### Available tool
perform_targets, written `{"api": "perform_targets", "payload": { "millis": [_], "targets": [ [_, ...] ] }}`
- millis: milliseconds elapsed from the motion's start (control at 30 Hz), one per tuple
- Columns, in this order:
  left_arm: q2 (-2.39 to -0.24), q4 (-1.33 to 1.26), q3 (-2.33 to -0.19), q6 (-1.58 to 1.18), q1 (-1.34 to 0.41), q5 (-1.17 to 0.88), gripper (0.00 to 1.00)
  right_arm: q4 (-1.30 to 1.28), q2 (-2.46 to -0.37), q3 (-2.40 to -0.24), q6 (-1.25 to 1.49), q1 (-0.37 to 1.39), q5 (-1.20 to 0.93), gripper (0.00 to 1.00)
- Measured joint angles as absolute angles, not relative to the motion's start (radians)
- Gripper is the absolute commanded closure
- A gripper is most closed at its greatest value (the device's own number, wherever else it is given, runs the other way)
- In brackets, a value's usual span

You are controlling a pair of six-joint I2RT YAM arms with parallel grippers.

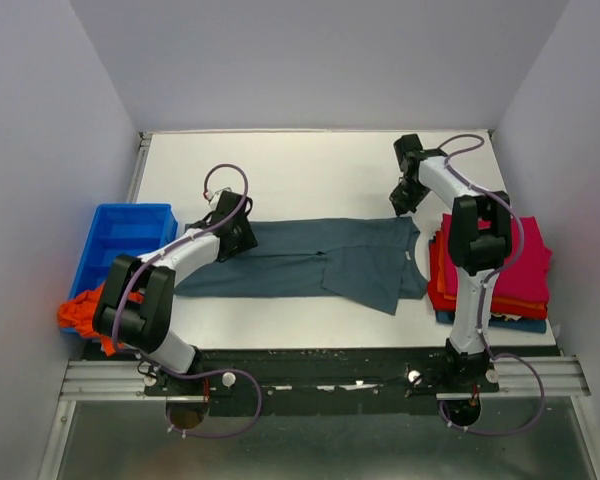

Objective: Fold and stack the t-shirts
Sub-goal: Rotate the tshirt 90 degrees

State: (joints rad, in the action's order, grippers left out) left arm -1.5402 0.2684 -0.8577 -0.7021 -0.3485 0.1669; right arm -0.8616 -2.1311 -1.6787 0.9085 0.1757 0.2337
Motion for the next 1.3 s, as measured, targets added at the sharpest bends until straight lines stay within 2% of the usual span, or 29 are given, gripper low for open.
{"api": "perform_targets", "payload": {
  "millis": [233, 300, 333, 367, 400, 433, 500, 700, 900, 1000, 1100, 1200, 1233, 1300],
  "targets": [
    [-1.542, 0.259, -0.851, -0.729, -0.310, 0.174, 0.45, -0.929, -2.217, -1.826, 0.905, 0.176, 0.253, 0.99],
    [-1.536, 0.248, -0.851, -0.725, -0.310, 0.170, 0.45, -0.934, -2.210, -1.826, 0.898, 0.176, 0.268, 0.89],
    [-1.531, 0.238, -0.850, -0.722, -0.310, 0.165, 0.45, -0.924, -2.198, -1.813, 0.892, 0.176, 0.274, 0.76],
    [-1.526, 0.221, -0.850, -0.717, -0.310, 0.154, 0.45, -0.913, -2.180, -1.794, 0.888, 0.176, 0.277, 0.53],
    [-1.520, 0.201, -0.850, -0.707, -0.313, 0.138, 0.44, -0.884, -2.148, -1.749, 0.883, 0.176, 0.278, 0.44],
    [-1.517, 0.182, -0.851, -0.702, -0.317, 0.129, 0.44, -0.862, -2.108, -1.698, 0.879, 0.176, 0.279, 0.39],
    [-1.517, 0.164, -0.870, -0.688, -0.343, 0.115, 0.45, -0.836, -2.017, -1.592, 0.858, 0.176, 0.283, 0.38],
    [-1.523, 0.120, -0.931, -0.658, -0.422, 0.109, 0.45, -0.801, -1.882, -1.458, 0.824, 0.169, 0.315, 0.44],
    [-1.522, 0.099, -0.902, -0.650, -0.421, 0.108, 0.45, -0.818, -2.000, -1.536, 0.802, 0.150, 0.317, 0.46],
    [-1.521, 0.099, -0.893, -0.645, -0.421, 0.109, 0.44, -0.830, -2.078, -1.602, 0.789, 0.147, 0.317, 0.54],
    [-1.510, 0.099, -0.888, -0.636, -0.421, 0.109, 0.45, -0.846, -2.117, -1.641, 0.780, 0.147, 0.316, 0.77],
    [-1.503, 0.094, -0.888, -0.628, -0.421, 0.113, 0.44, -0.857, -2.125, -1.658, 0.775, 0.147, 0.310, 0.96],
    [-1.503, 0.093, -0.888, -0.627, -0.421, 0.115, 0.44, -0.862, -2.125, -1.662, 0.773, 0.147, 0.308, 0.99],
    [-1.504, 0.093, -0.888, -0.622, -0.421, 0.117, 0.44, -0.867, -2.125, -1.669, 0.771, 0.147, 0.306, 0.99]
  ]
}}
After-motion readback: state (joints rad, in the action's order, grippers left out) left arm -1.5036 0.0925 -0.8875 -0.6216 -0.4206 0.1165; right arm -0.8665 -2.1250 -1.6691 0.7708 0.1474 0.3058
